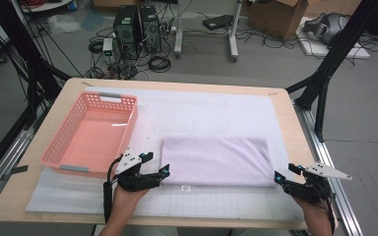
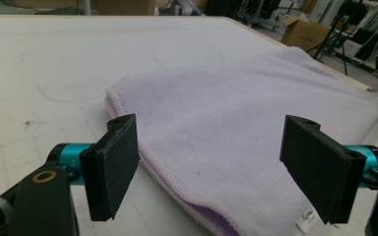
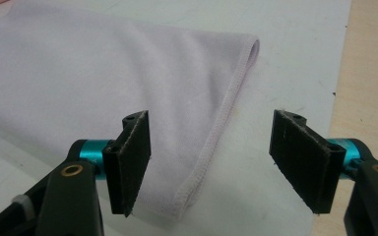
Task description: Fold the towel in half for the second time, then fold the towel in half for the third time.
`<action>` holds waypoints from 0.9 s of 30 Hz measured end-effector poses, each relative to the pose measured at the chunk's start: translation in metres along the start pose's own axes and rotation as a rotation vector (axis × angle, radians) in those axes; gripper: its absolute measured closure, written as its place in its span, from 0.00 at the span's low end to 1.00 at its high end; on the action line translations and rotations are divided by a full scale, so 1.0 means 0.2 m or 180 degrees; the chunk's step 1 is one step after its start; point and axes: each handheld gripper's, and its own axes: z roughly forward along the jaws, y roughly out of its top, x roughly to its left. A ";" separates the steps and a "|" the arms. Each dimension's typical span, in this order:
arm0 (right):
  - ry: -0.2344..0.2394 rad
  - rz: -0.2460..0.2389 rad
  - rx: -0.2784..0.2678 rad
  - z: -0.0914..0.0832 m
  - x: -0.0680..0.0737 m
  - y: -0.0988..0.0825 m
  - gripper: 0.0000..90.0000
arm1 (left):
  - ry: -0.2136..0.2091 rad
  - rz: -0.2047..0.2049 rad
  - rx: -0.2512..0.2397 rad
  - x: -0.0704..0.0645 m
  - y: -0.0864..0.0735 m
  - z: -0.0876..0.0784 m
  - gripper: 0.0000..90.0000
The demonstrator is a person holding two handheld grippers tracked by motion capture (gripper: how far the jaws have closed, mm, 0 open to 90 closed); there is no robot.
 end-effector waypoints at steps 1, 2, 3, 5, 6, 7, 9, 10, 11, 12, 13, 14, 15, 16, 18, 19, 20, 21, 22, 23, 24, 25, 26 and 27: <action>0.0000 0.0000 0.0000 0.00 0.00 0.00 0.34 | -0.0001 -0.0005 -0.0021 0.00 0.00 0.00 0.26; -0.0008 0.0006 -0.0006 0.00 0.00 0.00 0.34 | 0.0003 0.0000 -0.0031 0.00 0.00 0.00 0.26; -0.0008 0.0007 -0.0004 0.00 0.00 0.00 0.34 | -0.0007 0.0011 -0.0036 0.00 0.00 0.00 0.26; -0.0008 0.0028 0.0006 0.00 0.00 0.00 0.34 | -0.0003 0.0004 -0.0017 -0.01 0.00 0.00 0.26; -0.0006 0.0034 -0.0002 0.00 0.00 -0.01 0.34 | -0.0009 0.0012 0.0016 -0.01 0.00 0.01 0.26; -0.0003 0.0037 -0.0002 0.00 -0.01 -0.01 0.33 | -0.0009 0.0012 0.0016 -0.01 0.00 0.01 0.26; -0.0005 0.0039 -0.0015 0.00 0.00 0.00 0.33 | -0.0010 0.0006 0.0026 -0.01 -0.01 0.01 0.26; -0.0005 0.0039 -0.0015 0.00 0.00 0.00 0.33 | -0.0014 0.0011 0.0032 -0.01 -0.01 0.01 0.26; -0.0004 0.0051 -0.0026 0.00 0.00 0.00 0.33 | -0.0020 0.0009 0.0039 -0.01 -0.01 0.01 0.27; -0.0006 0.0062 -0.0026 0.00 -0.01 0.00 0.33 | -0.0013 -0.0008 0.0047 -0.01 -0.01 0.01 0.27; -0.0006 0.0062 -0.0026 0.00 -0.01 0.00 0.33 | -0.0010 0.0000 0.0053 0.00 -0.01 0.02 0.27; -0.0008 0.0063 -0.0018 0.00 -0.01 -0.01 0.33 | -0.0006 -0.0009 0.0058 0.00 -0.01 0.02 0.28; -0.0013 0.0058 -0.0015 0.00 -0.01 -0.01 0.33 | -0.0002 -0.0013 0.0073 0.00 -0.01 0.02 0.28; -0.0010 0.0061 -0.0004 0.00 -0.01 -0.01 0.33 | 0.0006 -0.0032 0.0083 0.00 -0.02 0.02 0.28; -0.0005 0.0061 -0.0004 0.00 -0.01 -0.01 0.33 | 0.0001 -0.0021 0.0093 0.00 -0.02 0.02 0.29; -0.0008 0.0066 -0.0006 0.01 -0.01 -0.01 0.33 | -0.0008 -0.0014 0.0098 0.00 -0.02 0.02 0.29; -0.0007 0.0075 0.0000 0.01 -0.01 -0.01 0.33 | -0.0010 -0.0011 0.0113 0.00 -0.02 0.02 0.29; -0.0012 0.0077 -0.0014 0.01 -0.01 -0.01 0.33 | -0.0015 -0.0015 0.0157 0.00 -0.02 0.03 0.30; -0.0011 0.0075 0.0005 0.01 -0.01 -0.01 0.33 | -0.0015 -0.0015 0.0157 0.00 -0.02 0.03 0.30; -0.0008 0.0069 0.0003 0.01 -0.01 -0.01 0.33 | -0.0006 -0.0052 0.0172 0.01 -0.03 0.03 0.30; -0.0004 0.0072 0.0004 0.01 -0.01 -0.01 0.33 | -0.0006 -0.0052 0.0172 0.01 -0.03 0.03 0.30; -0.0004 0.0074 0.0005 0.01 -0.01 -0.01 0.33 | -0.0006 -0.0055 0.0189 0.01 -0.03 0.03 0.30; -0.0004 0.0074 0.0005 0.01 -0.01 -0.01 0.33 | -0.0002 -0.0058 0.0195 0.00 -0.03 0.03 0.30; 0.0004 0.0067 0.0004 0.02 -0.01 -0.01 0.33 | -0.0013 -0.0082 0.0200 0.00 -0.03 0.03 0.30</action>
